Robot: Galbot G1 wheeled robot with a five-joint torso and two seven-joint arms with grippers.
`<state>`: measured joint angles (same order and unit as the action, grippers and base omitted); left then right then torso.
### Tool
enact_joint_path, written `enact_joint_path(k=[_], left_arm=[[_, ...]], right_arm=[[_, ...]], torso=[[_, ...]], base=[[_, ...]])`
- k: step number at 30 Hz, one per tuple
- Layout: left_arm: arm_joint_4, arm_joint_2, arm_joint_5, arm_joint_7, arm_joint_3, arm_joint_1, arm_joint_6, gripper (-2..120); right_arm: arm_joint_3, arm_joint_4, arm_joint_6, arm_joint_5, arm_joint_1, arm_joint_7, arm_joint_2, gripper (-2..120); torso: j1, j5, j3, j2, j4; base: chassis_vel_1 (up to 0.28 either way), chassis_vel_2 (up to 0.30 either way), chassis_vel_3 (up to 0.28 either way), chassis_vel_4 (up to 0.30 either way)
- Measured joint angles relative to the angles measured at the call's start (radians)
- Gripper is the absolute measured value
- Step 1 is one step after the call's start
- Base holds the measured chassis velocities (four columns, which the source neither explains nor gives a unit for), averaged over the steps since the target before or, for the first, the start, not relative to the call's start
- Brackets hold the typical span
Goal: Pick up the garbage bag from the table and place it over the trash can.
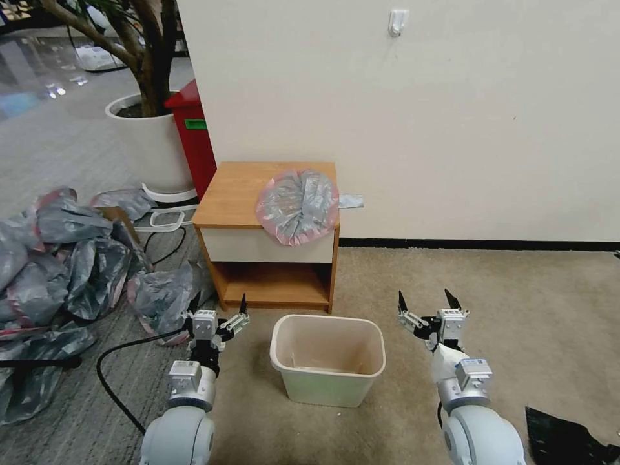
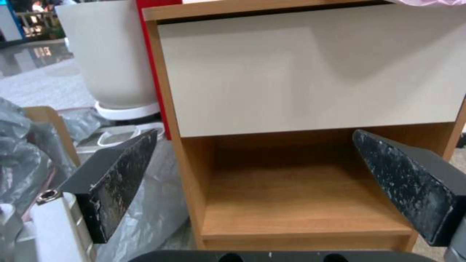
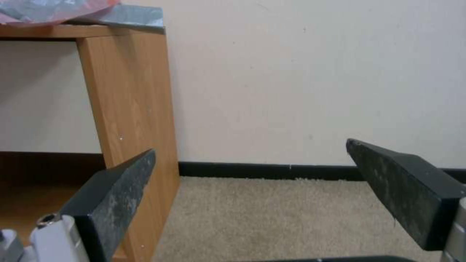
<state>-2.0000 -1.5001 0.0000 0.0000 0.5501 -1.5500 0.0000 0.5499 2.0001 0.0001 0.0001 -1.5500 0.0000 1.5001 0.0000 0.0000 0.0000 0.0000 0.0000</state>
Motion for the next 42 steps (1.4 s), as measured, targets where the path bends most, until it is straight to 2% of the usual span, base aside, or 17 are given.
enact_joint_path(k=[38,42], left_arm=[[0.000,0.000,0.000,0.000,0.000,0.000,0.000,100],[-0.028,0.004,-0.007,0.000,0.005,-0.021,0.005,100]], right_arm=[[0.000,0.000,0.000,0.000,0.000,0.000,0.000,100],[0.003,0.026,-0.010,0.009,-0.010,0.000,0.004,100]], torso=[[0.000,0.0000,0.000,0.000,0.0000],[0.000,-0.0002,0.000,0.000,-0.0001]], base=[[0.000,0.000,0.000,0.000],[0.000,0.000,0.000,0.000]])
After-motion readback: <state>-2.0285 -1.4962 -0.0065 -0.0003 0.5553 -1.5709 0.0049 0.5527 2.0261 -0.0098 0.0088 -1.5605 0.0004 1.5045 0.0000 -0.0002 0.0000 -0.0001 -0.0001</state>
